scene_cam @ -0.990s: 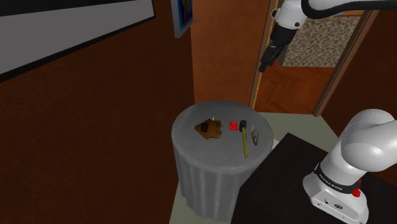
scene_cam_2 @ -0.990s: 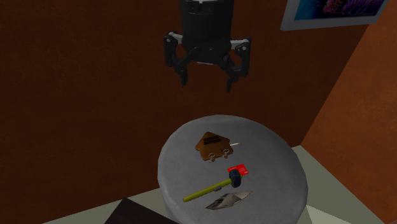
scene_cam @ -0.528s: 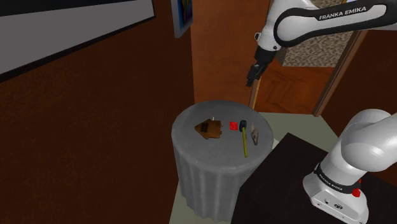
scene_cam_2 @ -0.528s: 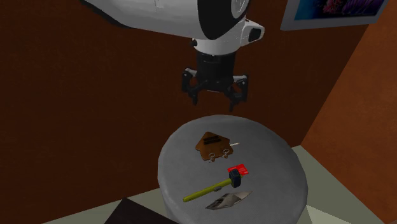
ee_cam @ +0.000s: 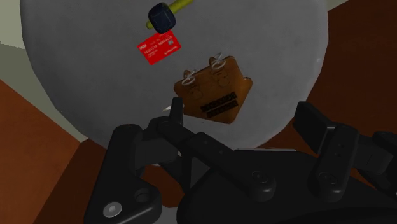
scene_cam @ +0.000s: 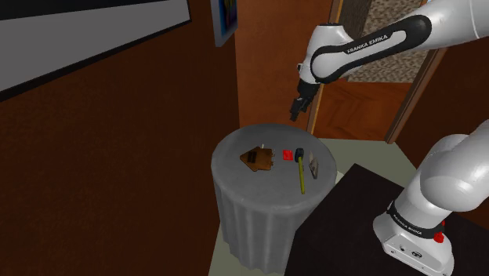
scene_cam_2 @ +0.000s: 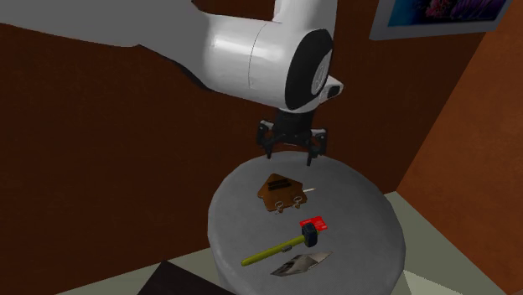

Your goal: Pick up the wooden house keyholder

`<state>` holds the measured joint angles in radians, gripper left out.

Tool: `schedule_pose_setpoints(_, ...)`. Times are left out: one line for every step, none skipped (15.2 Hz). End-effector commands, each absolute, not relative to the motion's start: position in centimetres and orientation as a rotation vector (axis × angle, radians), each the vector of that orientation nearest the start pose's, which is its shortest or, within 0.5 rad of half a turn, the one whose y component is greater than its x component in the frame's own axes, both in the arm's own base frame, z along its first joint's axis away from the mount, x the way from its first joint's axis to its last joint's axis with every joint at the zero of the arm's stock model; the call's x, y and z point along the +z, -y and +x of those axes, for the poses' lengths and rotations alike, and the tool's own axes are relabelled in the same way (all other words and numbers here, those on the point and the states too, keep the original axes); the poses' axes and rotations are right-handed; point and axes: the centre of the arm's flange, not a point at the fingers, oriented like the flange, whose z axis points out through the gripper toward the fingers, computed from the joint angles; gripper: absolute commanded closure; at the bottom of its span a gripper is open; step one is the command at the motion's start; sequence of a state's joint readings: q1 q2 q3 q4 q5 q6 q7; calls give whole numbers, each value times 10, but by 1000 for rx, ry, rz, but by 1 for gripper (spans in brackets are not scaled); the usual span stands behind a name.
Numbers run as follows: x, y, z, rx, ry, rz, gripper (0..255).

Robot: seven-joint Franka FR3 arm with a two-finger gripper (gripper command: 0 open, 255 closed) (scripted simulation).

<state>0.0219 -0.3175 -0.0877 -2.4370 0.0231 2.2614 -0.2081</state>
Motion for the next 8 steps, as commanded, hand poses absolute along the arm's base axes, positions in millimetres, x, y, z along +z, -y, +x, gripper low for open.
schedule_pose_setpoints(411, 30, 470, -211, 207, -3103, 0)
schedule_pose_setpoints(399, 30, 477, -203, 208, -3104, 0)
schedule_pose_setpoints(388, 31, 484, -195, 210, -3106, 0)
schedule_pose_setpoints(376, 32, 491, -187, 211, -3107, 0)
schedule_pose_setpoints(365, 32, 498, -178, 213, -3109, 0)
schedule_pose_setpoints(353, 33, 505, -170, 214, -3110, 0)
schedule_pose_setpoints(341, 34, 511, -162, 216, -3111, 0)
schedule_pose_setpoints(330, 35, 518, -154, 217, -3113, 0)
